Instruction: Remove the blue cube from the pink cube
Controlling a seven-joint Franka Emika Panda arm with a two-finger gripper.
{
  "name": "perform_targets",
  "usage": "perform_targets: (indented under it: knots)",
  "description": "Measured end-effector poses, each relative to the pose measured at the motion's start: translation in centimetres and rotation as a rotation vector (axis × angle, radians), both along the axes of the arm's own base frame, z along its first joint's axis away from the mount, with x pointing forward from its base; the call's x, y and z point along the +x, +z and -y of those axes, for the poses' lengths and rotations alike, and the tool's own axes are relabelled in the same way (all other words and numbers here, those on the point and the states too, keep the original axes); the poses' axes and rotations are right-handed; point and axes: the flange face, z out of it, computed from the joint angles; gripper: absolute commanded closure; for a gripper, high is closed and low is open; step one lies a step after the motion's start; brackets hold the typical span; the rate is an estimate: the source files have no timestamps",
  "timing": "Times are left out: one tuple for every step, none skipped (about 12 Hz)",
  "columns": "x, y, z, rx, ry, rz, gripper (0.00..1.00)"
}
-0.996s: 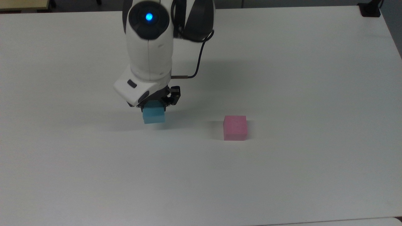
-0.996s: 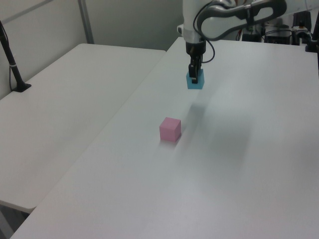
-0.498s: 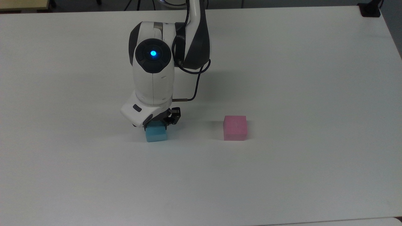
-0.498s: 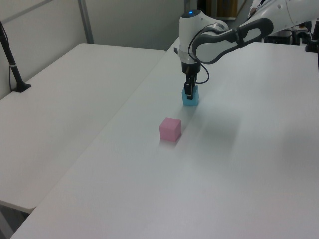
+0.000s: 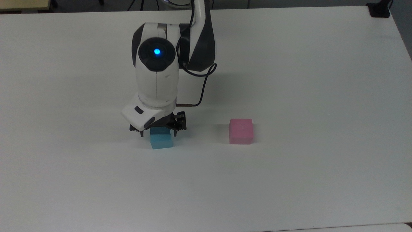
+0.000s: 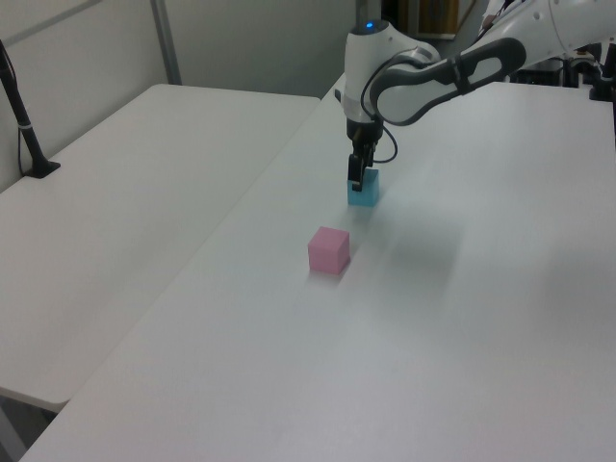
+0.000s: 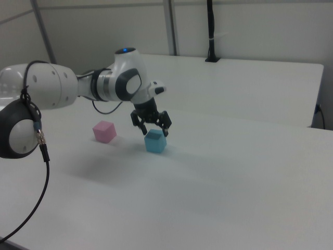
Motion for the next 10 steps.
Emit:
perform_targets:
  knots:
    - [-0.1, 2.7, 0.2, 0.004, -0.029, 0.021, 0.00]
    - [-1.1, 6.4, 0.6, 0.008, -0.061, 0.021, 0.00]
    - [-3.1, 10.9, 1.0, 0.014, -0.083, 0.012, 0.00]
    - [-5.9, 14.8, 1.4, 0.019, -0.096, -0.016, 0.00]
    - [-9.1, 18.2, 1.6, 0.024, -0.108, -0.054, 0.00]
    - [-11.7, 21.1, 1.9, 0.029, -0.116, -0.076, 0.00]
    - [-13.9, 23.3, 2.0, 0.033, -0.121, -0.090, 0.00]
    - [-15.7, 25.1, 2.1, 0.037, -0.121, -0.102, 0.00]
    - [-17.1, 26.2, 2.1, 0.039, -0.120, -0.110, 0.00]
    - [-17.9, 26.7, 2.1, 0.041, -0.113, -0.115, 0.00]
